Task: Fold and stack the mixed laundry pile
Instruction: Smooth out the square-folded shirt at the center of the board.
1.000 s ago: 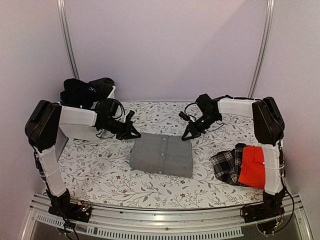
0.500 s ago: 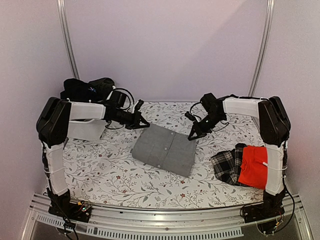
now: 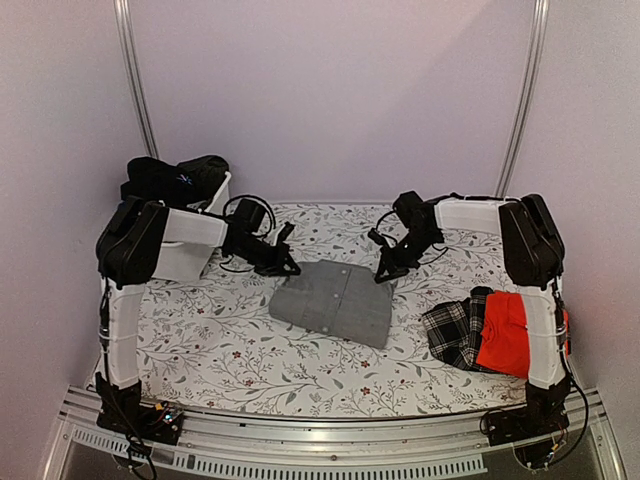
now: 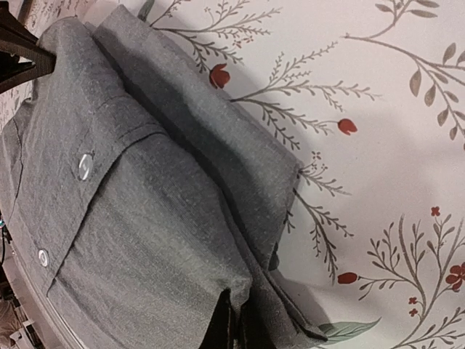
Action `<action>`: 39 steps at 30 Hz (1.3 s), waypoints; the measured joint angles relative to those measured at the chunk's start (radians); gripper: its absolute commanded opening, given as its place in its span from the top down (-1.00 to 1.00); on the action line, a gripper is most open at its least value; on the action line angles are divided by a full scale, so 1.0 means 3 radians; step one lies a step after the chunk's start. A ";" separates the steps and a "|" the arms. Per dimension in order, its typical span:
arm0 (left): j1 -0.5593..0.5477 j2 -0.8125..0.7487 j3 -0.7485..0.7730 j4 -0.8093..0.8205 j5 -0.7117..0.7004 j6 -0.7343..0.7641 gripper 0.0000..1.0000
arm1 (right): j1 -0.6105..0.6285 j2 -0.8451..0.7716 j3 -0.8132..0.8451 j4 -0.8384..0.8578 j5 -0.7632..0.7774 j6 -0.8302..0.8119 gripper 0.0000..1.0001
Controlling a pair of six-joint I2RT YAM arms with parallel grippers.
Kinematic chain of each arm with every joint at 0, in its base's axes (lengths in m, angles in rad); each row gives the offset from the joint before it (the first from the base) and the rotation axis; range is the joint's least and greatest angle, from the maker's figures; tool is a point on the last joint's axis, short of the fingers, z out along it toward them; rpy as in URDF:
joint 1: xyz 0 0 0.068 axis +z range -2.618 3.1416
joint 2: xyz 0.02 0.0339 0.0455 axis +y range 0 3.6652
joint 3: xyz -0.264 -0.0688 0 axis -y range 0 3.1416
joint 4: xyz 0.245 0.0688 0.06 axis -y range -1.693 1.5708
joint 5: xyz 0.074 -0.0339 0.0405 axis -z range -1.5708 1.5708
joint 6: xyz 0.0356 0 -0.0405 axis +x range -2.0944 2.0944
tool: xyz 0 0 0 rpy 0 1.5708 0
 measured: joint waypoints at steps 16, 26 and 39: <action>-0.0071 -0.0584 -0.0179 0.0487 0.0202 0.0186 0.90 | -0.0047 -0.0599 -0.0346 0.0043 0.0284 0.0122 1.00; -0.0080 0.0581 0.0772 0.0116 -0.0029 0.0093 0.94 | -0.0118 0.0013 -0.0079 0.0258 0.0323 0.0228 1.00; -0.0046 -0.0585 -0.0528 0.0242 0.0019 0.0251 1.00 | 0.0038 -0.0071 -0.0170 0.0412 0.0169 0.0172 1.00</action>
